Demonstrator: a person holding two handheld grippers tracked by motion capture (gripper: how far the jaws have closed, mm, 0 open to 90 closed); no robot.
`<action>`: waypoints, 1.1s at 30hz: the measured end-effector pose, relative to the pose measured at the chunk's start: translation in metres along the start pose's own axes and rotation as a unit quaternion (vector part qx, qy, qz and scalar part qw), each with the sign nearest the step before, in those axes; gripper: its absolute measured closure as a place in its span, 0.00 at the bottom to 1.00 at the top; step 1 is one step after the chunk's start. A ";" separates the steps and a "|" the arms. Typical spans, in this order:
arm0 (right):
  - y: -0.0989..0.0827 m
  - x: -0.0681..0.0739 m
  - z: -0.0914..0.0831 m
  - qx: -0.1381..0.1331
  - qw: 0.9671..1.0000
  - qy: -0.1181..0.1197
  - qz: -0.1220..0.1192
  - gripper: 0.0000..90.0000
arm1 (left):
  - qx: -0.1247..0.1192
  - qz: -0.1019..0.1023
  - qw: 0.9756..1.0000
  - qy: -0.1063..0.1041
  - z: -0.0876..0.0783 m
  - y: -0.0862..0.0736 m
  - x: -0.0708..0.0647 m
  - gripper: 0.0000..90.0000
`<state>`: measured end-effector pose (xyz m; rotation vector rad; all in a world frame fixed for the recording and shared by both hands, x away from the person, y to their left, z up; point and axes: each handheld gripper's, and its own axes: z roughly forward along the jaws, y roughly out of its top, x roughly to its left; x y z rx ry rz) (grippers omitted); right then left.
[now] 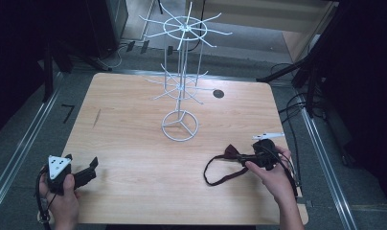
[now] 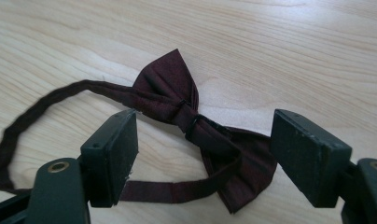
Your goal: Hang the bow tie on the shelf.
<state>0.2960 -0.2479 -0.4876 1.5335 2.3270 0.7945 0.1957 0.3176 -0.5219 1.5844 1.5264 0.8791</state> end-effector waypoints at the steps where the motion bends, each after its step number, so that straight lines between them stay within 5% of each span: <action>1: 0.000 0.000 0.000 0.000 1.000 0.000 0.000 0.27 | 0.000 -0.001 1.000 0.000 0.000 0.000 0.000 0.13; 13: -0.011 -0.003 0.029 0.034 0.999 -0.009 -0.018 0.34 | 0.000 -0.007 1.000 -0.003 0.000 0.000 0.001 0.14; 20: -0.016 -0.004 0.026 0.031 0.999 -0.003 -0.011 0.53 | -0.001 -0.010 1.000 -0.004 0.000 0.000 0.002 0.14; 33: -0.021 -0.004 0.024 0.021 0.999 -0.027 -0.026 0.88 | -0.001 -0.017 1.000 -0.007 0.000 0.000 0.003 0.14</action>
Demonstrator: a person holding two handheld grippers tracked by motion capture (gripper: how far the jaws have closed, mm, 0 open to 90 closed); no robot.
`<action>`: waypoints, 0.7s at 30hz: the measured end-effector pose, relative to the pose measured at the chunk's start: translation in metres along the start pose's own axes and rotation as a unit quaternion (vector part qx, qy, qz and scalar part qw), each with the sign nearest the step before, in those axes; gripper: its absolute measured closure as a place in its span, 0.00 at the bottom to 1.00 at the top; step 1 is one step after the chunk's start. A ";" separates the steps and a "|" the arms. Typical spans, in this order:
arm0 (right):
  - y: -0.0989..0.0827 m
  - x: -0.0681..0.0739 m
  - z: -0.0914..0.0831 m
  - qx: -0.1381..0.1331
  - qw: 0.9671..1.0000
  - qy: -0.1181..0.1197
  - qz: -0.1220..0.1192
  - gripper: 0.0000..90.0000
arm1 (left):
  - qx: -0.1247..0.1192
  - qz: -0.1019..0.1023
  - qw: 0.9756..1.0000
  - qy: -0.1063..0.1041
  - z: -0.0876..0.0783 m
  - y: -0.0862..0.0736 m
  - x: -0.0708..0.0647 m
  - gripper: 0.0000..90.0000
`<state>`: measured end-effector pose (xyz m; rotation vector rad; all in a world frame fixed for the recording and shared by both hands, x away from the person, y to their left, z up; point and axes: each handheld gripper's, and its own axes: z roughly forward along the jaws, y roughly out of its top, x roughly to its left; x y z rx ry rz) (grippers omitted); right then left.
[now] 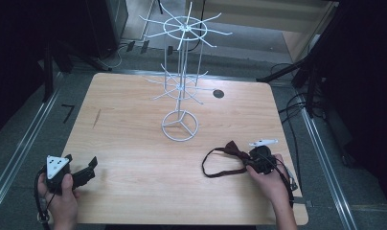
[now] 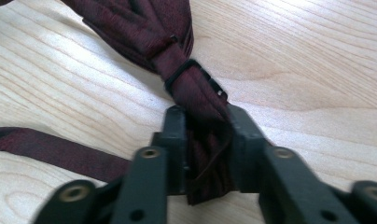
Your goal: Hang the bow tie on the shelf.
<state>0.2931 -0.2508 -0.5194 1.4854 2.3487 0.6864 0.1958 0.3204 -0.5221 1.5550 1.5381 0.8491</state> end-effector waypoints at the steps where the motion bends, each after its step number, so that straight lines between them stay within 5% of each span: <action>1: -0.001 -0.002 0.000 -0.010 1.000 0.005 0.008 0.94 | 0.001 0.001 1.000 0.001 0.000 0.000 0.000 0.14; 8: -0.007 -0.007 -0.006 -0.055 0.998 0.007 0.040 0.96 | 0.000 -0.001 1.000 0.001 0.000 0.000 0.000 0.14; 10: -0.007 -0.007 -0.014 -0.094 0.995 0.011 0.044 0.96 | 0.000 -0.001 1.000 0.001 0.000 0.000 0.000 0.14; 21: -0.002 0.006 -0.037 -0.176 0.983 0.022 0.044 0.96 | 0.003 -0.002 1.000 0.001 0.000 0.001 0.001 0.14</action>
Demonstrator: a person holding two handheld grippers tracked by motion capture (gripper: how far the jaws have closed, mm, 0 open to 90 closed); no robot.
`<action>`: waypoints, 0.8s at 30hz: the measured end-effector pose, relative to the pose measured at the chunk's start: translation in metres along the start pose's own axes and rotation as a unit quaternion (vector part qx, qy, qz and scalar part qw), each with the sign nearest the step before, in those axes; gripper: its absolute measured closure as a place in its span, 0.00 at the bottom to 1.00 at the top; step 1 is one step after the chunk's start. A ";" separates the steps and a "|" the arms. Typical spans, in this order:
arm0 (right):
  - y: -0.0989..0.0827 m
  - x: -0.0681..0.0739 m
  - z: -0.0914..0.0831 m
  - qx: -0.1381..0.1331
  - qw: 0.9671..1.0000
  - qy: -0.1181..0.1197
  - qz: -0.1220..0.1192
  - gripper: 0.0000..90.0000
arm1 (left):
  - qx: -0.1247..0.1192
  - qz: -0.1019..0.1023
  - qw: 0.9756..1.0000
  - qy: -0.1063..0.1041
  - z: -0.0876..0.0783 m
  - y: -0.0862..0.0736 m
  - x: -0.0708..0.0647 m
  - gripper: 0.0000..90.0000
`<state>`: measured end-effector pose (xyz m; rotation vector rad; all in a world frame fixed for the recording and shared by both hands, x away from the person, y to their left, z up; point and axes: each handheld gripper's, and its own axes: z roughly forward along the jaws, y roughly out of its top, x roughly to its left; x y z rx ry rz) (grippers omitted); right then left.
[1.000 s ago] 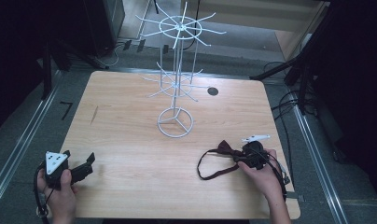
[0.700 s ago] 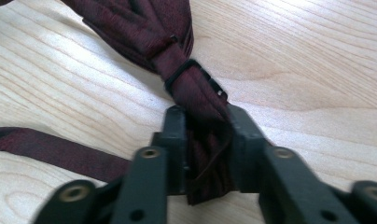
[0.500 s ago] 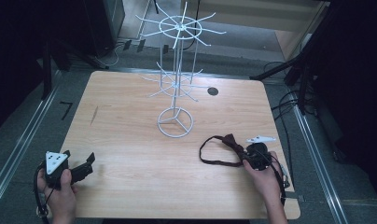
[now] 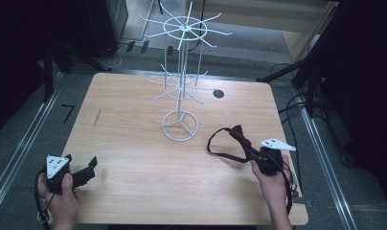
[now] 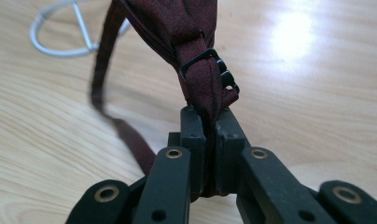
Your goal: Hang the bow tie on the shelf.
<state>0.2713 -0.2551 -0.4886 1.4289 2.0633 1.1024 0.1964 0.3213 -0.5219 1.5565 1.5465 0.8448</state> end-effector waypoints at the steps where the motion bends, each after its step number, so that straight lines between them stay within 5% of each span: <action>1: 0.000 0.000 0.000 0.000 1.000 0.000 0.000 0.96 | 0.001 -0.001 1.000 0.000 0.000 0.000 0.000 0.14; 9: 0.005 0.012 -0.018 -0.065 0.998 0.013 0.014 0.96 | 0.001 -0.006 1.000 0.004 0.001 0.001 0.001 0.14; 24: 0.025 0.035 -0.031 -0.095 0.995 0.039 -0.007 0.96 | -0.001 -0.006 1.000 0.004 0.001 0.000 0.001 0.14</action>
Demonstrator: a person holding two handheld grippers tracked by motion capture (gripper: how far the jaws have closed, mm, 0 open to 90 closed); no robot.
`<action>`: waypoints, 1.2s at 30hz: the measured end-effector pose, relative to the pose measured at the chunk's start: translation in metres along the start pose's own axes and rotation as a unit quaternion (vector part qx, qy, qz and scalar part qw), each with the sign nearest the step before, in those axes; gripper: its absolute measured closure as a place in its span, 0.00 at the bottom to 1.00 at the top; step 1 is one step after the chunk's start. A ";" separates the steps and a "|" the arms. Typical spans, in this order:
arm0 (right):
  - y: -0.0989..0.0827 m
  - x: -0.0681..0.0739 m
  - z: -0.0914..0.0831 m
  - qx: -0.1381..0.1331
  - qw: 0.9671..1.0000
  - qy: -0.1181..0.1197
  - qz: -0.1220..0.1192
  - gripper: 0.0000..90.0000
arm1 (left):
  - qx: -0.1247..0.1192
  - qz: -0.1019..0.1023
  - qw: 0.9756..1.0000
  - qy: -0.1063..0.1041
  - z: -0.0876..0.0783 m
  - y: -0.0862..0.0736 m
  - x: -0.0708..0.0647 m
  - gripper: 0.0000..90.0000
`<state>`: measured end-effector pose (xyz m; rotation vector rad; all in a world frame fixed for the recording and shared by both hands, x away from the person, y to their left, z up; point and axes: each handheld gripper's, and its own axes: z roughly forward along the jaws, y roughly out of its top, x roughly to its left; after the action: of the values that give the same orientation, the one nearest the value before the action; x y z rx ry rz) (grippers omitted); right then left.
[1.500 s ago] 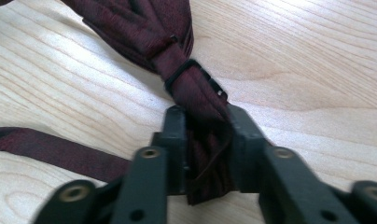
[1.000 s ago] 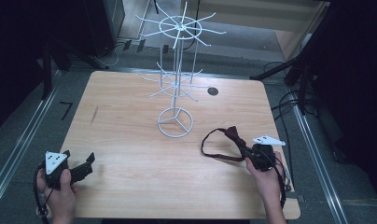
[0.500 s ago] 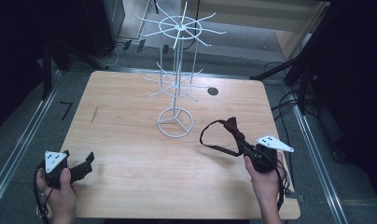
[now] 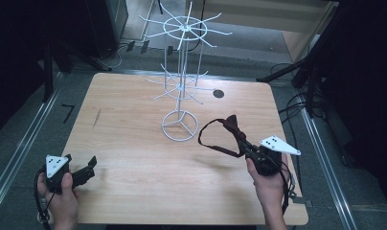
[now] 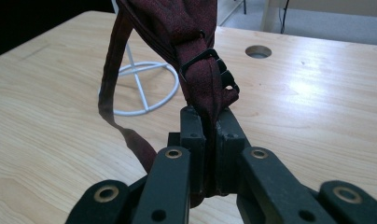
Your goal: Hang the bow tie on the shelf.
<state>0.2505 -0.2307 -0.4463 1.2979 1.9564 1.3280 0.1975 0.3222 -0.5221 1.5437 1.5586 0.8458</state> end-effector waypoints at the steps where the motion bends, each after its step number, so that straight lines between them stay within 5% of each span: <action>1: 0.000 0.000 0.000 0.000 1.000 0.000 0.000 0.96 | -0.001 0.000 1.000 0.000 0.000 0.000 0.000 0.14; 36: 0.039 0.025 0.000 -0.046 0.998 0.026 -0.029 0.96 | 0.003 0.001 1.000 -0.004 0.000 0.000 -0.001 0.15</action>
<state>0.2564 -0.2053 -0.4085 1.1662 1.9280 1.4187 0.1971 0.3214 -0.5222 1.5514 1.5550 0.8365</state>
